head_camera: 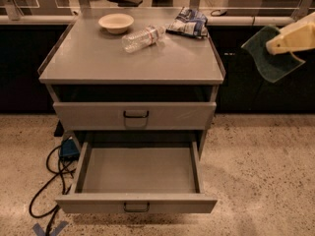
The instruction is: Place sponge into middle drawer
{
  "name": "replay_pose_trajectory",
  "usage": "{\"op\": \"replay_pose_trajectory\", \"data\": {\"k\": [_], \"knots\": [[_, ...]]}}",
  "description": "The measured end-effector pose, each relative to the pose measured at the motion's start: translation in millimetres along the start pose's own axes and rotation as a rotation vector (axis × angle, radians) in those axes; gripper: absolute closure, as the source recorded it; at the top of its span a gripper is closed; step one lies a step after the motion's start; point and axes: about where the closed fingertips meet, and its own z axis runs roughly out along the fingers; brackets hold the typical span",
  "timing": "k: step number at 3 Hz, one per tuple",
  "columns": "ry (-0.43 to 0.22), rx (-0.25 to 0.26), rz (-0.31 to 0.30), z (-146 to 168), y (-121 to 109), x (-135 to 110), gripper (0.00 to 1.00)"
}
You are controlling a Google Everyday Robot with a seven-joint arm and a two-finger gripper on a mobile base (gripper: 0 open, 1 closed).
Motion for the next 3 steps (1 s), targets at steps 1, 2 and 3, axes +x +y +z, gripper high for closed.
{"op": "replay_pose_trajectory", "data": {"k": [1,2,3], "knots": [[0.107,0.055,0.047,58.7,-24.9,39.6,1.0],[0.115,0.078,0.031,130.7,-51.5,56.1,1.0],[0.115,0.078,0.031,130.9,-51.3,56.2,1.0]]}}
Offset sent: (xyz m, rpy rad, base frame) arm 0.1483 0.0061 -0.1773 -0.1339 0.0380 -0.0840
